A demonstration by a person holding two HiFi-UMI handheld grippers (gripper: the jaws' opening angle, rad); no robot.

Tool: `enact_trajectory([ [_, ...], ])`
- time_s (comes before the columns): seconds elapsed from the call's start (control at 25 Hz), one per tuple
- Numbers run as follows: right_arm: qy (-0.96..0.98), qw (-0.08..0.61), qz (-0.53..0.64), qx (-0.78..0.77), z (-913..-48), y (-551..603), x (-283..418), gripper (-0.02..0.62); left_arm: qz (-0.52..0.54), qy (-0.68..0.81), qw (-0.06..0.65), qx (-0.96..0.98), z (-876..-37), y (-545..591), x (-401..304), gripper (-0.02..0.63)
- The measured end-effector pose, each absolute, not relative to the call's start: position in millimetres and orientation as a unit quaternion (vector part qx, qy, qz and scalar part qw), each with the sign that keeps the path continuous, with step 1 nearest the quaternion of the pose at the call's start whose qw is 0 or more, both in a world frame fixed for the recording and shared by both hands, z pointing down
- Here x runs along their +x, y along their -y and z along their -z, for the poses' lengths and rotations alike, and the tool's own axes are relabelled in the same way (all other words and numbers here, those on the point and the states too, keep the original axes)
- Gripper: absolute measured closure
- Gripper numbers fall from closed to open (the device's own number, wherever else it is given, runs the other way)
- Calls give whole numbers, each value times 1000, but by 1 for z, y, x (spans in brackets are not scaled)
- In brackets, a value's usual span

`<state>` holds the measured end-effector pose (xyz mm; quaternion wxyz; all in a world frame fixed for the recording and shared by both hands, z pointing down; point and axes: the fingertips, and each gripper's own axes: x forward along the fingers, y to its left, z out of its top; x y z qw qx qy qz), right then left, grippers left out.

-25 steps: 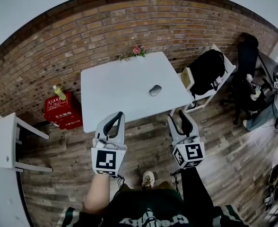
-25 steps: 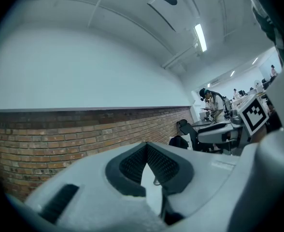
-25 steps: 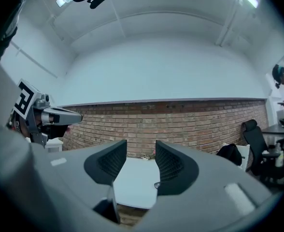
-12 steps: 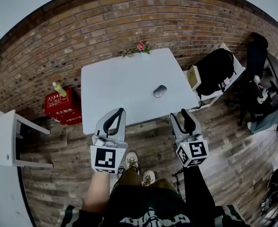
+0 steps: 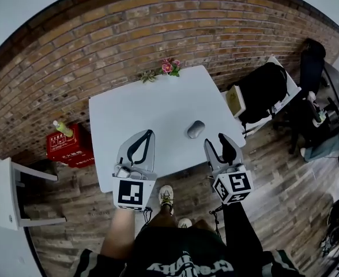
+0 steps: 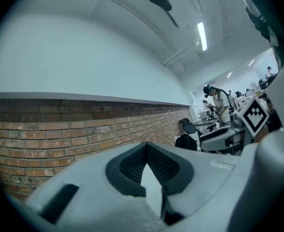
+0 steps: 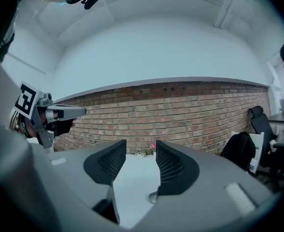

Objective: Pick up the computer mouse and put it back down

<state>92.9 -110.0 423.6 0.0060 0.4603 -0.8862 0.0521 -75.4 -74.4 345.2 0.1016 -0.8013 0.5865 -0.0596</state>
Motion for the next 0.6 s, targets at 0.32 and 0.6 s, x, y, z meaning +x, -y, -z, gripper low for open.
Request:
enact_trajectory([
  [0.32, 861, 0, -65, 505, -416, 190, 72, 374, 53, -538, 112, -834, -336, 169, -91, 601],
  [0.6, 842, 13, -73, 534, -429, 220, 67, 364, 45, -506, 104, -855, -348, 210, -91, 601],
])
